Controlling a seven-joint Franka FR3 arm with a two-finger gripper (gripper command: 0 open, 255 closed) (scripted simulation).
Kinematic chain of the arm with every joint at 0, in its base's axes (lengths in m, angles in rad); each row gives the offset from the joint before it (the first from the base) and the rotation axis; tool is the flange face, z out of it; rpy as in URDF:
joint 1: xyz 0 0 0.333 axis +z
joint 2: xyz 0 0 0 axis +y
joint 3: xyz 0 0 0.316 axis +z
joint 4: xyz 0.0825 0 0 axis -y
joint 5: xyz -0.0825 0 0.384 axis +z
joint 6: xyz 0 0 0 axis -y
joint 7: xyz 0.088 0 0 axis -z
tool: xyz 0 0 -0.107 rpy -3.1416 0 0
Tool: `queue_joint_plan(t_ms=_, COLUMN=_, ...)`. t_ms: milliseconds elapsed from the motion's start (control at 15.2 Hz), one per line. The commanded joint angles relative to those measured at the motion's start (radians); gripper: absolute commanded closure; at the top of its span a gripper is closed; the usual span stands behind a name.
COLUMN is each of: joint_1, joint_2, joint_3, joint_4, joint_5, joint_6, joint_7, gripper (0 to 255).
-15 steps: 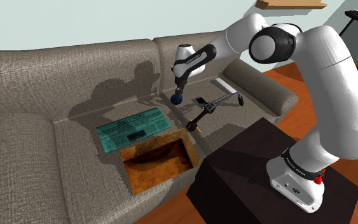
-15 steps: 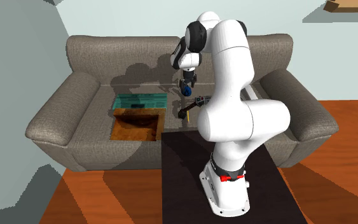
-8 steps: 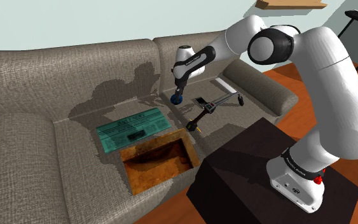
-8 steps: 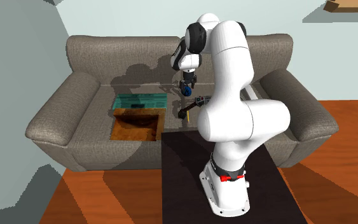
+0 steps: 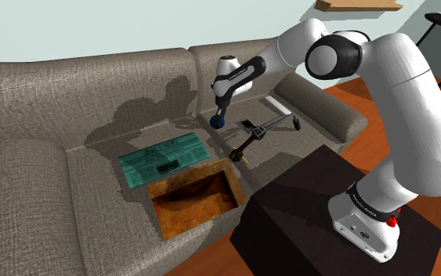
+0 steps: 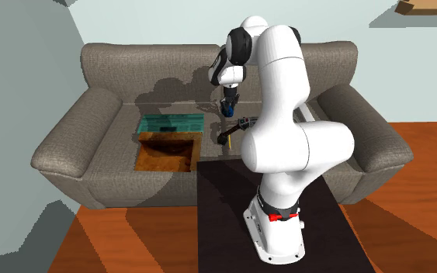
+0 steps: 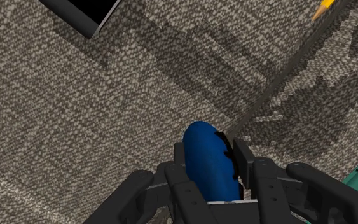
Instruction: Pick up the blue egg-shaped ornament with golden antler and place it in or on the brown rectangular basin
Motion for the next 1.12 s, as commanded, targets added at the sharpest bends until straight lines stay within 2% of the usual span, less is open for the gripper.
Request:
queue_joint_plan(t_ms=0, joint_1=0.001, joint_2=0.002, joint_3=0.001, joint_4=0.000, joint_5=0.000, joint_6=-0.001, joint_7=0.000, gripper=255)
queue_joint_plan(t_ms=198, joint_1=0.000, joint_2=0.002, joint_3=0.001, joint_4=-0.002, joint_5=0.000, joint_6=0.000, joint_7=-0.001, gripper=255)
queue_joint_plan(t_ms=1056, joint_1=-0.001, joint_2=-0.138, joint_3=0.003, joint_4=-0.057, joint_5=0.002, joint_6=-0.084, joint_7=-0.001, gripper=255)
